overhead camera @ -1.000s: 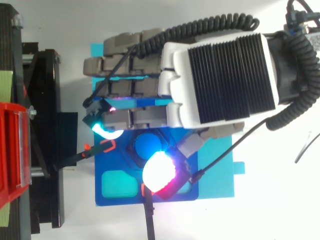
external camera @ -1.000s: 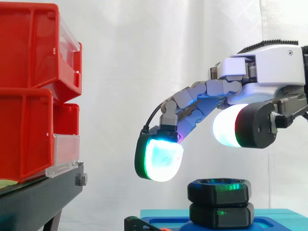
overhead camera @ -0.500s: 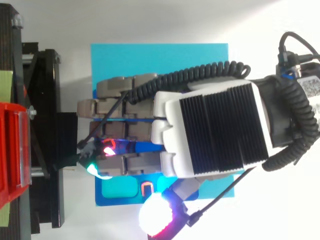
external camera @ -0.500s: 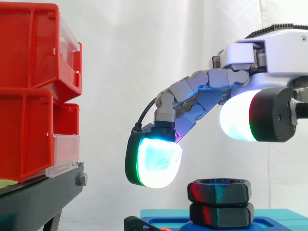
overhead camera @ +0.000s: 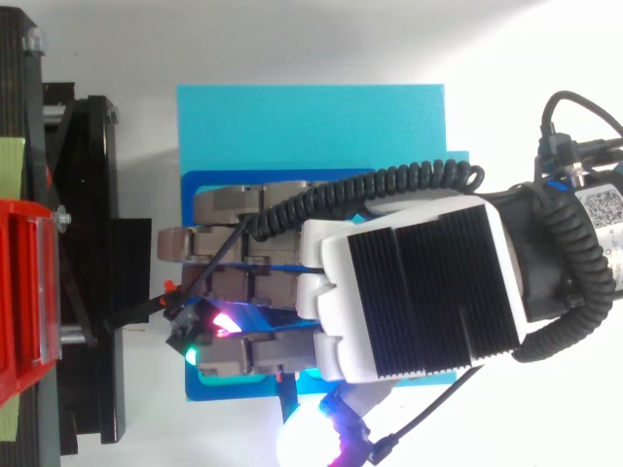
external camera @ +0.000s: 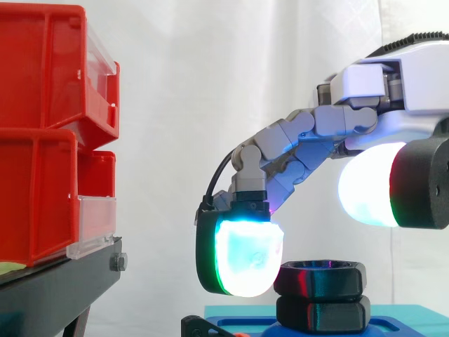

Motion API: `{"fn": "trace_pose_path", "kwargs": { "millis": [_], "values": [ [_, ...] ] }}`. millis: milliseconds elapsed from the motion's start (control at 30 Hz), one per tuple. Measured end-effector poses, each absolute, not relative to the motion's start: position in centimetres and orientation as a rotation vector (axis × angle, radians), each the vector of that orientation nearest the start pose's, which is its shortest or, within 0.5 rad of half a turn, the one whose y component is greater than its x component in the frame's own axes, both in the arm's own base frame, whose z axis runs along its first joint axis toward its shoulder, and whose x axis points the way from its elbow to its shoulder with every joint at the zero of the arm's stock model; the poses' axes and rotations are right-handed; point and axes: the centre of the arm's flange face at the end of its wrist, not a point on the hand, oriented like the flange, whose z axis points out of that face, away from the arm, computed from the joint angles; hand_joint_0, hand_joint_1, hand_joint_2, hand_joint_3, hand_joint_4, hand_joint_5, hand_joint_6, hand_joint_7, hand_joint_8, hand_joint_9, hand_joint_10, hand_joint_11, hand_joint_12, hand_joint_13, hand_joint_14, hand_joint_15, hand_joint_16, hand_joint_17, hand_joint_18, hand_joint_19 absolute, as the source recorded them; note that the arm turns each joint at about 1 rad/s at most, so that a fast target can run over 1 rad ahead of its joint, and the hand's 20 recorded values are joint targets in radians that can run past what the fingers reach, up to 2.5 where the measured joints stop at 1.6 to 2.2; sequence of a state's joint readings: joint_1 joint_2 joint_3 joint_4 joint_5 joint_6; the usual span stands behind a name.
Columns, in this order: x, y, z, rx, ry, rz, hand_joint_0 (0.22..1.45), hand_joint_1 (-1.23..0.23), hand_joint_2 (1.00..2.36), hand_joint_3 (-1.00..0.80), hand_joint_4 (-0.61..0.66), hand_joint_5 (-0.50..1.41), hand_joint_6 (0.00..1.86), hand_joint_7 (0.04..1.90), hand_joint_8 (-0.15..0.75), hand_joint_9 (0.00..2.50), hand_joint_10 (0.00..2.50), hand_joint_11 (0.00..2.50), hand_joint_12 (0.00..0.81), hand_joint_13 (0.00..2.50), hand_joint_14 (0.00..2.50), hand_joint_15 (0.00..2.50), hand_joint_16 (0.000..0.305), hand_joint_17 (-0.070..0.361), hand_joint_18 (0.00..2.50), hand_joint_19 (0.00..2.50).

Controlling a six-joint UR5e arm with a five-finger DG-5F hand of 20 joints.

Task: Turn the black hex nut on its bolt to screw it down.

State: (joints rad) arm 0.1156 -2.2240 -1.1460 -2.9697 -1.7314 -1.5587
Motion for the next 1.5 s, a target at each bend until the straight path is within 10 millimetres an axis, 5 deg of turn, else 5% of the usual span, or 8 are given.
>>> {"fn": "trace_pose_path", "kwargs": {
  "millis": [1500],
  "values": [
    [73.9, -7.2, 29.8, -0.234, 1.616, 0.145, 0.53, -0.21, 1.00, -0.50, 0.15, -0.02, 0.50, 1.28, 0.245, 0.70, 0.00, 0.00, 0.302, 0.46, 0.00, 0.00, 0.044, 0.099, 0.42, 0.33]
  ]
}}
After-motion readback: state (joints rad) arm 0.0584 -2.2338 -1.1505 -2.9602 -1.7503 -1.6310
